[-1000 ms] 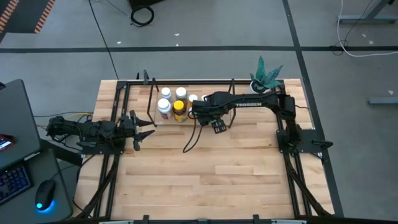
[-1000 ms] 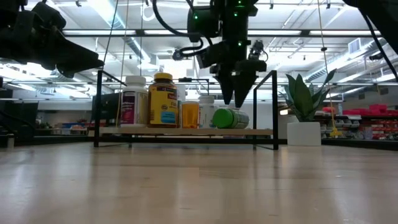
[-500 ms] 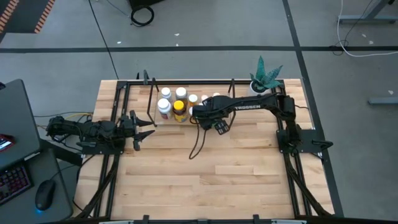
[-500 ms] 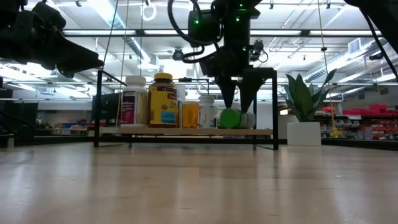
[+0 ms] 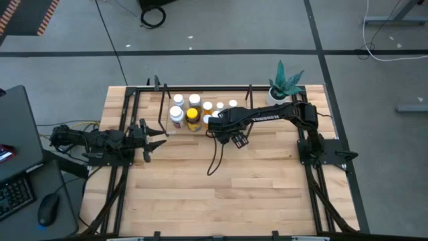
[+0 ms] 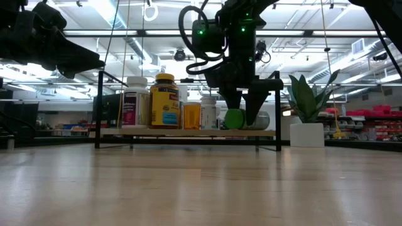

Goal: Pick and place medicine bottles onto shelf by color
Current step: Put the green bottle on the shelf

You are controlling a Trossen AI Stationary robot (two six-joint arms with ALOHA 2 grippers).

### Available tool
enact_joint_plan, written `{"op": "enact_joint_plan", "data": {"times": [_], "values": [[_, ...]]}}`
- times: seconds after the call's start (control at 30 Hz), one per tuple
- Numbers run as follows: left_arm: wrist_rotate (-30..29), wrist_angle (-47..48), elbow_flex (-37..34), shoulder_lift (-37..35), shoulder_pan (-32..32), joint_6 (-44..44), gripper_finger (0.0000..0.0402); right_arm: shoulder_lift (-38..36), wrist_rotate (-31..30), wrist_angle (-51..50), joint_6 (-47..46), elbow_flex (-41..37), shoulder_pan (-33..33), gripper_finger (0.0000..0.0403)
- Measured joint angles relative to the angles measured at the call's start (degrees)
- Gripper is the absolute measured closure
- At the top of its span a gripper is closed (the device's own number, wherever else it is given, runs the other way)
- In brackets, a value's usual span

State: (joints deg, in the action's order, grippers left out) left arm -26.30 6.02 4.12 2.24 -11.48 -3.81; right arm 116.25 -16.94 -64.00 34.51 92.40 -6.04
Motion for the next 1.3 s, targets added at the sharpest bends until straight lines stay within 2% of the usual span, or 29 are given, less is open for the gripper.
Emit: {"op": "enact_joint_plan", "data": {"times": [0.17, 0.5, 0.73, 0.93, 1.03, 1.3], "values": [[0.0, 0.0, 0.0, -0.02, 0.02, 0.02, 0.0214, -0.02, 0.1, 1.45, -0.21, -0.07, -0.02, 0.0162], [0.0, 0.0, 0.0, -0.02, 0.01, -0.02, 0.0218, -0.02, 0.71, 1.92, -7.49, 1.26, -0.09, 0.0158], [0.02, 0.0, 0.0, -0.02, 0.0, 0.01, 0.0215, -0.66, 0.28, 1.81, -19.76, 6.42, 1.25, 0.0158], [0.0, 0.0, 0.0, -0.02, 0.02, -0.02, 0.022, -5.38, -0.15, 2.59, -35.4, 6.99, 3.62, 0.0159], [0.0, 0.0, 0.0, -0.01, 0.01, 0.0, 0.0219, -8.54, -4.77, 3.11, -44.12, 6.29, 6.12, 0.0158], [0.0, 0.0, 0.0, -0.02, 0.0, 0.0, 0.0216, -13.62, -26.19, 9.73, -62.89, 0.69, 14.66, 0.0157]]}}
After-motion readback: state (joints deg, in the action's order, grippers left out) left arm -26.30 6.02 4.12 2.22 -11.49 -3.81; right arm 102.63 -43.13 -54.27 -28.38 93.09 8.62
